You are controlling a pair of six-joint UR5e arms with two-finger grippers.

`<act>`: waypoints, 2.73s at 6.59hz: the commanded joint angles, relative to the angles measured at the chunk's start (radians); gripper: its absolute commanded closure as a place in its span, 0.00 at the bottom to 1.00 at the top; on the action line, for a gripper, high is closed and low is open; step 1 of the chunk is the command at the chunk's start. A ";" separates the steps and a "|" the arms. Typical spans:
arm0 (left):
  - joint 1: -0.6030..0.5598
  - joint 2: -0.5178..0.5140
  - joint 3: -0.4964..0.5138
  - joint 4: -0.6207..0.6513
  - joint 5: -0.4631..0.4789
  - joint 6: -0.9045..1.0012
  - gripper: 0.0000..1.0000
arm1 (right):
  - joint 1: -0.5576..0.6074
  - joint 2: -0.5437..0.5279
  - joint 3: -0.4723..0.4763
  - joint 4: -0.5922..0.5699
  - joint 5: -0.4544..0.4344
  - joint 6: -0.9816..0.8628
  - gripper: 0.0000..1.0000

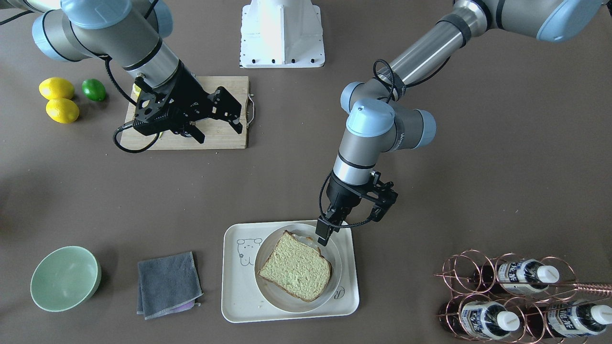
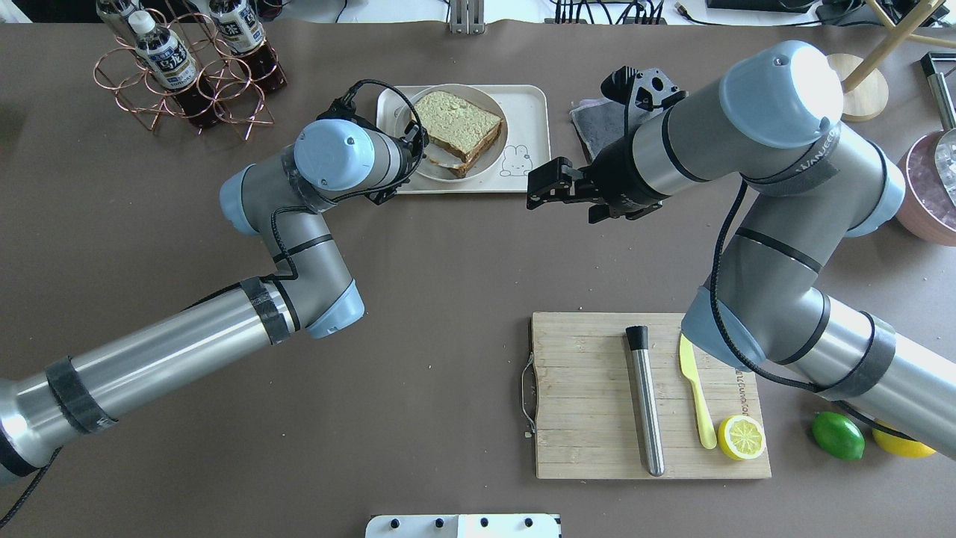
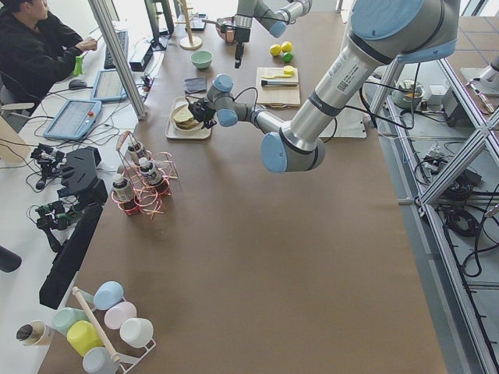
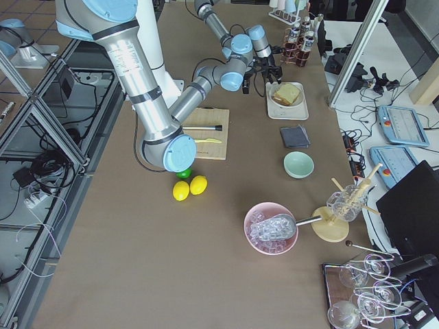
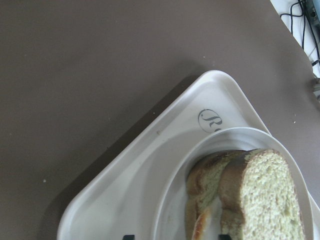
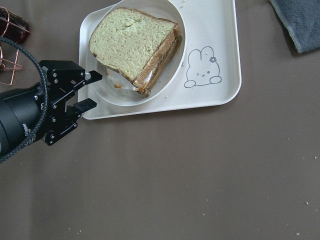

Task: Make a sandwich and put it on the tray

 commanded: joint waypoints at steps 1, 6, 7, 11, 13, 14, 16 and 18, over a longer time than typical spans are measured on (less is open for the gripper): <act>-0.025 0.063 -0.104 0.024 -0.103 0.020 0.03 | 0.021 -0.002 0.003 -0.030 0.008 -0.002 0.00; -0.074 0.456 -0.690 0.383 -0.113 0.426 0.02 | 0.251 -0.031 0.011 -0.457 0.015 -0.553 0.00; -0.117 0.538 -0.713 0.383 -0.119 0.591 0.02 | 0.341 -0.081 0.008 -0.557 0.015 -0.774 0.00; -0.685 0.783 -0.689 0.621 -0.442 1.690 0.02 | 0.674 -0.294 -0.057 -0.738 0.008 -1.470 0.00; -0.925 0.786 -0.536 0.739 -0.629 2.081 0.02 | 0.797 -0.435 -0.088 -0.730 0.069 -1.598 0.00; -0.959 0.812 -0.475 0.725 -0.637 2.158 0.02 | 0.833 -0.496 -0.086 -0.729 0.093 -1.603 0.00; -0.972 0.872 -0.453 0.723 -0.641 2.218 0.02 | 0.894 -0.563 -0.187 -0.525 0.132 -1.589 0.00; -0.986 0.901 -0.451 0.713 -0.721 2.218 0.02 | 0.919 -0.552 -0.256 -0.437 0.236 -1.509 0.00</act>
